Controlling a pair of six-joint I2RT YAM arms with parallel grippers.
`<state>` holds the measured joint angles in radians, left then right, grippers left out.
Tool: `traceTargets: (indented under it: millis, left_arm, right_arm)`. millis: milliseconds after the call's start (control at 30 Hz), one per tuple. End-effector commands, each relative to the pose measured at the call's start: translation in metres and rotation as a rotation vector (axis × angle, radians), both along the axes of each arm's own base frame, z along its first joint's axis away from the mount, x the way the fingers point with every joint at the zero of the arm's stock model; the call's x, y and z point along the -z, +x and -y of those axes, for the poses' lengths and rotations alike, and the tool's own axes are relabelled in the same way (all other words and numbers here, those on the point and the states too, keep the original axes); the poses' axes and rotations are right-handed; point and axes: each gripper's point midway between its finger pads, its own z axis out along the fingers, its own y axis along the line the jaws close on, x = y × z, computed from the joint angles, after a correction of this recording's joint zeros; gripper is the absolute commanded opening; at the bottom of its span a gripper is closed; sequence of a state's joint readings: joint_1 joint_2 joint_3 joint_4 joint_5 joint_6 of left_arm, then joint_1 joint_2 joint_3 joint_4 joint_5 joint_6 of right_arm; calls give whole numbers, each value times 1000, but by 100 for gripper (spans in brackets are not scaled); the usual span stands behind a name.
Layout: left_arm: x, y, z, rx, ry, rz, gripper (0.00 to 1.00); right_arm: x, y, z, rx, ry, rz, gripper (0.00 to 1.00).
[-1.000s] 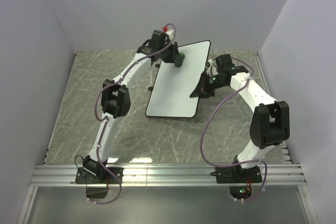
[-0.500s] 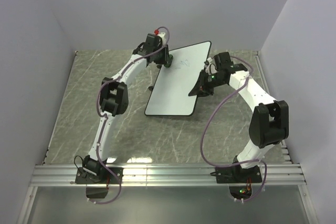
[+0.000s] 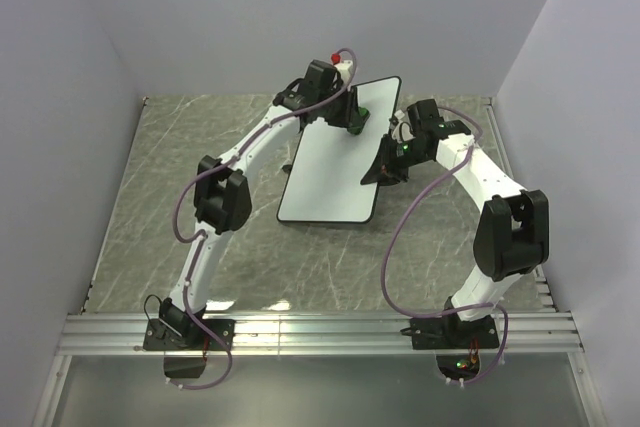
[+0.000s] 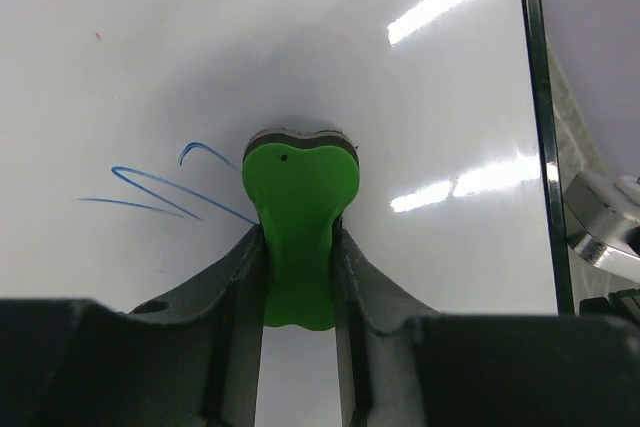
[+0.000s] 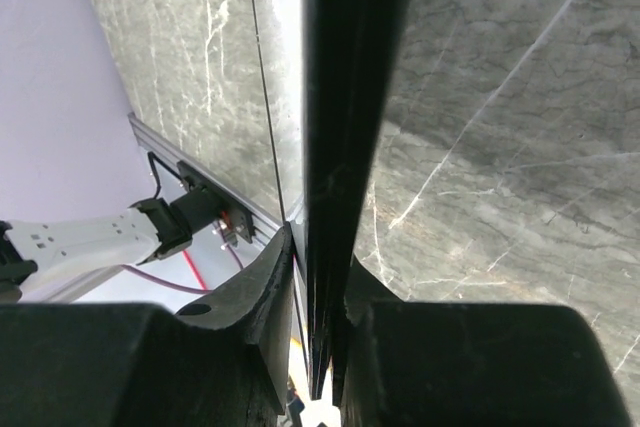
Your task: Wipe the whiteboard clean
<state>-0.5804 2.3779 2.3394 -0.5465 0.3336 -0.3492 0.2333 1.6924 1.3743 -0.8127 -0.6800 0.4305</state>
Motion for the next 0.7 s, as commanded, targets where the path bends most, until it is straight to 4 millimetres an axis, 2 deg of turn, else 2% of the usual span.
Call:
traceTargets:
  millis: [0, 100, 133, 200, 233, 267, 333, 433, 567, 667]
  left_arm:
    - [57, -31, 13, 38, 17, -204, 0]
    - [77, -7, -15, -69, 34, -235, 0]
    - [85, 6, -31, -122, 34, -251, 0]
    - [103, 27, -50, -199, 51, -254, 0]
    - [102, 41, -60, -233, 46, -238, 0]
    - [116, 50, -68, -277, 72, -237, 0]
    - [118, 63, -73, -321, 71, -218, 0]
    - [121, 69, -66, -323, 48, -192, 0]
    - [88, 69, -45, -257, -37, -116, 0]
    - [53, 55, -12, -104, -105, -44, 0]
  right_arm:
    - [56, -49, 1, -205, -174, -98, 0]
    - [58, -52, 4, -203, -179, -100, 0]
    - [56, -53, 3, -204, -176, -95, 0]
    - [58, -56, 3, -206, -171, -101, 0]
    - [57, -57, 3, -205, -168, -100, 0]
    - [58, -57, 3, -207, -168, -102, 0]
    - [57, -57, 2, -207, -165, -101, 0]
    - [56, -59, 2, -209, -161, -105, 0]
    - [58, -62, 1, -216, -160, -109, 0]
    - [61, -63, 0, -223, -165, -113, 0]
